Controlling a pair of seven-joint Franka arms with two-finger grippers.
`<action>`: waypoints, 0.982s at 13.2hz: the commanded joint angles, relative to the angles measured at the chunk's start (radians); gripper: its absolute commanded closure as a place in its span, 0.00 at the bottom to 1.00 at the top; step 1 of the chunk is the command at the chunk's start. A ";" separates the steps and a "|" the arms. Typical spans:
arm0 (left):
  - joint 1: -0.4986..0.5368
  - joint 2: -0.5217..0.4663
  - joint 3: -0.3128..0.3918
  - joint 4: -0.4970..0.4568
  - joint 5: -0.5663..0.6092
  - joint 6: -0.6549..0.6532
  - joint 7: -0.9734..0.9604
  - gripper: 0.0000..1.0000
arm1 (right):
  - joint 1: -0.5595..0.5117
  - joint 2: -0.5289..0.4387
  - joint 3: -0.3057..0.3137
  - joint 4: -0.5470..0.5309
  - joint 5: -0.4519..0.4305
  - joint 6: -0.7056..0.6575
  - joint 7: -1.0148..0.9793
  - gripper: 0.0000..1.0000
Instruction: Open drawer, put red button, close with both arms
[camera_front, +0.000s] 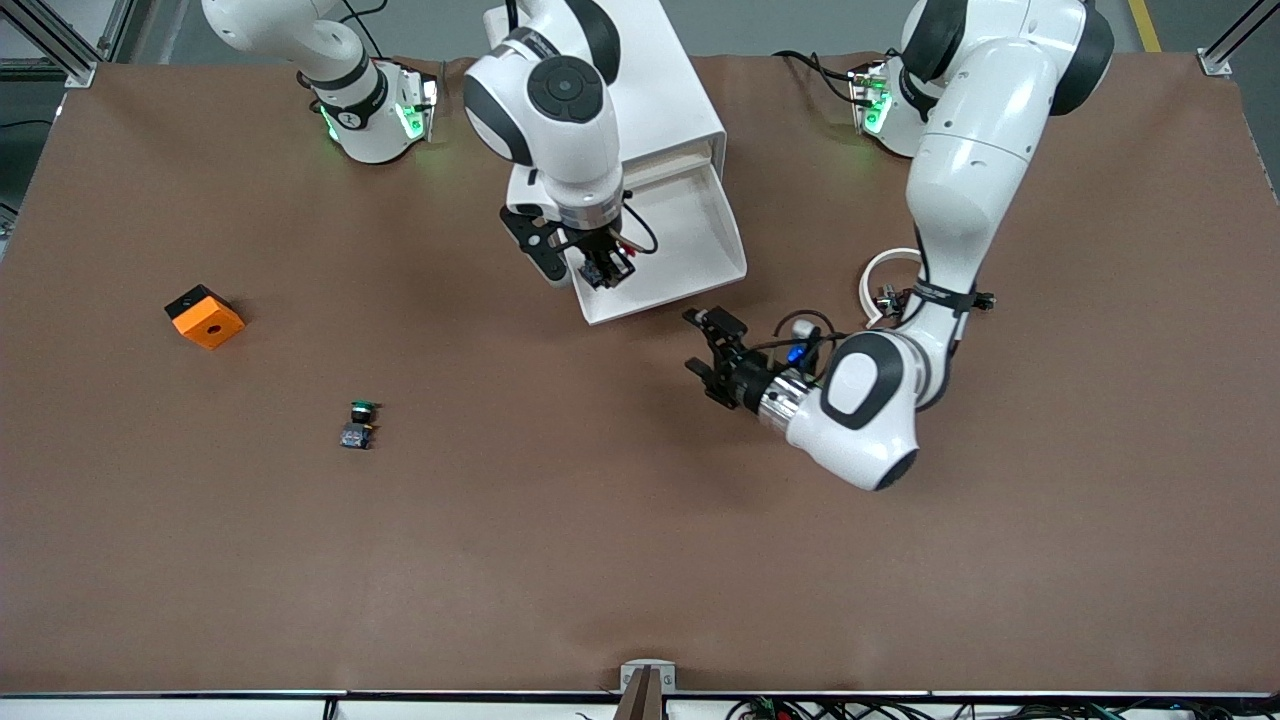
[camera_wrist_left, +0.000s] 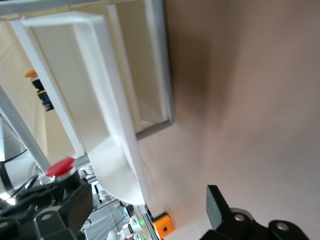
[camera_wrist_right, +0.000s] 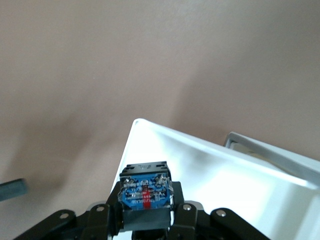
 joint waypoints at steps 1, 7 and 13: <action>-0.006 -0.011 0.075 0.053 0.010 -0.010 0.075 0.00 | 0.023 0.039 -0.009 0.033 0.002 0.016 0.027 1.00; -0.017 -0.074 0.132 0.053 0.133 -0.009 0.197 0.00 | 0.073 0.092 -0.009 0.049 0.008 0.043 0.023 0.78; -0.017 -0.140 0.131 0.052 0.364 -0.007 0.469 0.00 | 0.069 0.103 -0.012 0.114 0.005 0.030 0.009 0.00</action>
